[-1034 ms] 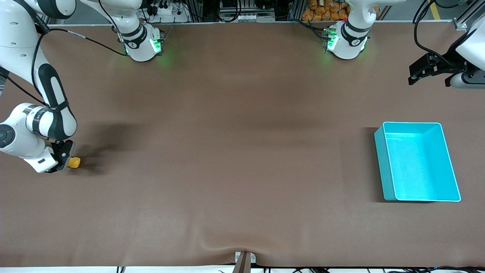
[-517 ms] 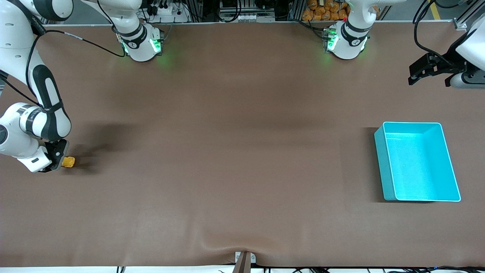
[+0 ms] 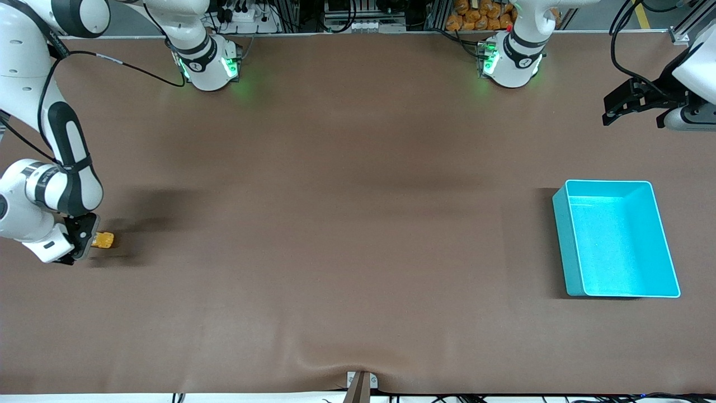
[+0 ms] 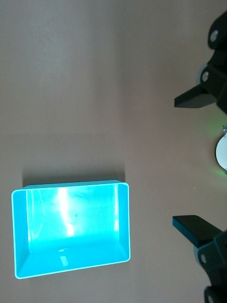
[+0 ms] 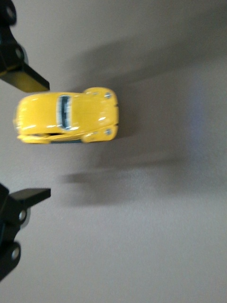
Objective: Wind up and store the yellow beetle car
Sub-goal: 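Open the right gripper to release the wound car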
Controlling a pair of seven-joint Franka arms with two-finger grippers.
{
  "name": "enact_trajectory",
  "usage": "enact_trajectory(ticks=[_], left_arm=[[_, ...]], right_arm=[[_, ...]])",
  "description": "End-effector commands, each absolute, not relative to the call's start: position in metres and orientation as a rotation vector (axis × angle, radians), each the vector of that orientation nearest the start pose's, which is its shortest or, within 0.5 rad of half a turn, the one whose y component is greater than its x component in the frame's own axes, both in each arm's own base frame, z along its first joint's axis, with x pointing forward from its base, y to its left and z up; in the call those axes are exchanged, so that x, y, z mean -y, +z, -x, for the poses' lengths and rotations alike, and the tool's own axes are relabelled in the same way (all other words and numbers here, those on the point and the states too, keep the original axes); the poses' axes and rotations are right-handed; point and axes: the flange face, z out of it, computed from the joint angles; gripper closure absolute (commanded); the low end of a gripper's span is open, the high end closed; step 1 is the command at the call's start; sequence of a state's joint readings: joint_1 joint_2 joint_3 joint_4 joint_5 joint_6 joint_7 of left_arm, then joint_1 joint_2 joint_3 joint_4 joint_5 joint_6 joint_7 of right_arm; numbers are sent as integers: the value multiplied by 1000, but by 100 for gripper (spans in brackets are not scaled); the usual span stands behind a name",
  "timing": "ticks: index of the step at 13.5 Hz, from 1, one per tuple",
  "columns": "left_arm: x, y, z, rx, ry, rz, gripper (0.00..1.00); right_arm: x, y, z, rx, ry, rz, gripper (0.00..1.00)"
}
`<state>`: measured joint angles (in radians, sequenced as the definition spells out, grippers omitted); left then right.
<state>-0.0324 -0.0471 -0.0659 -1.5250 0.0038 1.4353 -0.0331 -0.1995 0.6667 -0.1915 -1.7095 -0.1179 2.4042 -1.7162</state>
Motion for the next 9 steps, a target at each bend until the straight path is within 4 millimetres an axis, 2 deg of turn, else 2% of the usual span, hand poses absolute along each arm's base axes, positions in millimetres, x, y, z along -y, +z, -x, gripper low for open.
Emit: enact_trajectory(ticks=[1,9], left_arm=[[53,663,-525,-132,48,3133,0],[52,663,-526,-129,50,3133,0]], right_arm=[[255,225,-644,2139,242,2433,0],[258,226,-644,2129,242,2438,0]])
